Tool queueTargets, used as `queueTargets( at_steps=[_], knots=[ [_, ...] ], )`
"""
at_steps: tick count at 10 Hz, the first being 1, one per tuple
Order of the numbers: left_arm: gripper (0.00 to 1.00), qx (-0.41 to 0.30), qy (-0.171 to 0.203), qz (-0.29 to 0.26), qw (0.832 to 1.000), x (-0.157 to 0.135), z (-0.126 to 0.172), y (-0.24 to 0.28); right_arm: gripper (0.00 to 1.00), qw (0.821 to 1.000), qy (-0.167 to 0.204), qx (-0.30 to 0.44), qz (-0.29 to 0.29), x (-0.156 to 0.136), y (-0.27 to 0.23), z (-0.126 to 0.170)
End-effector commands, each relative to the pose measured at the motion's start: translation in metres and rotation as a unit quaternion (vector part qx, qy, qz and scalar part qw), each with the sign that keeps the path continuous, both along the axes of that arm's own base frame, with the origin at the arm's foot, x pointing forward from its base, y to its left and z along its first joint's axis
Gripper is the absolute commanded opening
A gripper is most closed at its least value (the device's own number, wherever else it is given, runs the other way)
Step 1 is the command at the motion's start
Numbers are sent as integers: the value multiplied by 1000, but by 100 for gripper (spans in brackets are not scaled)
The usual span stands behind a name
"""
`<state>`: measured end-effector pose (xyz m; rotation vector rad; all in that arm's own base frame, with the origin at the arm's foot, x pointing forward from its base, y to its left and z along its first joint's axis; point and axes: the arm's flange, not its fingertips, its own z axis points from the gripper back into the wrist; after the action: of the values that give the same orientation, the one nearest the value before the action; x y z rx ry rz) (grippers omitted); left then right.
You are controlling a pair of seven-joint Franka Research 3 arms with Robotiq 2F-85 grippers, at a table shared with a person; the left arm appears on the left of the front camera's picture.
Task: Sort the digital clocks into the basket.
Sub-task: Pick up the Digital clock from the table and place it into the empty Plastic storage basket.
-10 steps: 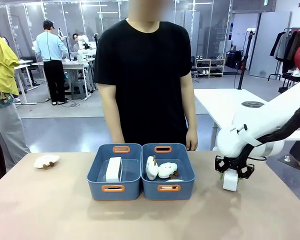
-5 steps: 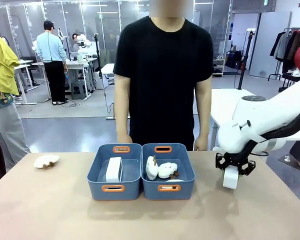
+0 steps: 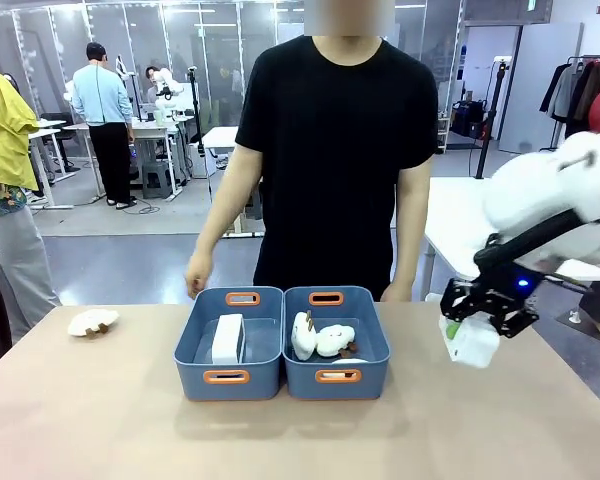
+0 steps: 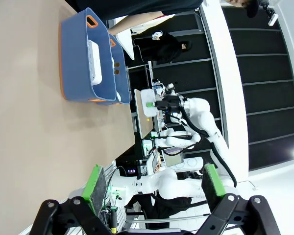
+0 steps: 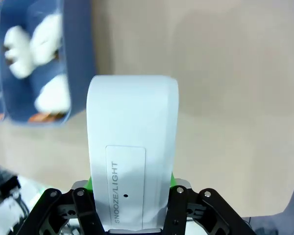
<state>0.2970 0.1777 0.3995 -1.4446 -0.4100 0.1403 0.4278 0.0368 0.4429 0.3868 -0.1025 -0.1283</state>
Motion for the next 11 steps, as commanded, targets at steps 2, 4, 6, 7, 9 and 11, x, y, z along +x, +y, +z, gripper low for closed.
queueTargets(
  at_steps=[2, 4, 6, 7, 9, 11],
  knots=[
    [100, -11, 3, 1, 1000, -1, 5, -2, 36, 995, -19, 43, 83, -36, -24, 3],
    [100, -11, 3, 1, 1000, -1, 5, -2, 36, 990, -60, 86, 91, -49, -24, 17],
    [100, -11, 3, 1, 1000, -1, 5, -2, 36, 996, -15, 47, 80, -45, -21, 11],
    [100, -11, 3, 1, 1000, -1, 5, -2, 36, 996, -15, 47, 80, -45, -21, 11],
    [100, -11, 3, 1, 1000, -1, 5, -2, 51, 988, -46, 41, 141, -21, 19, 24],
    [100, -11, 3, 1, 1000, -1, 5, -2, 51, 984, -29, 3, 175, 18, 89, 30]
  ],
)
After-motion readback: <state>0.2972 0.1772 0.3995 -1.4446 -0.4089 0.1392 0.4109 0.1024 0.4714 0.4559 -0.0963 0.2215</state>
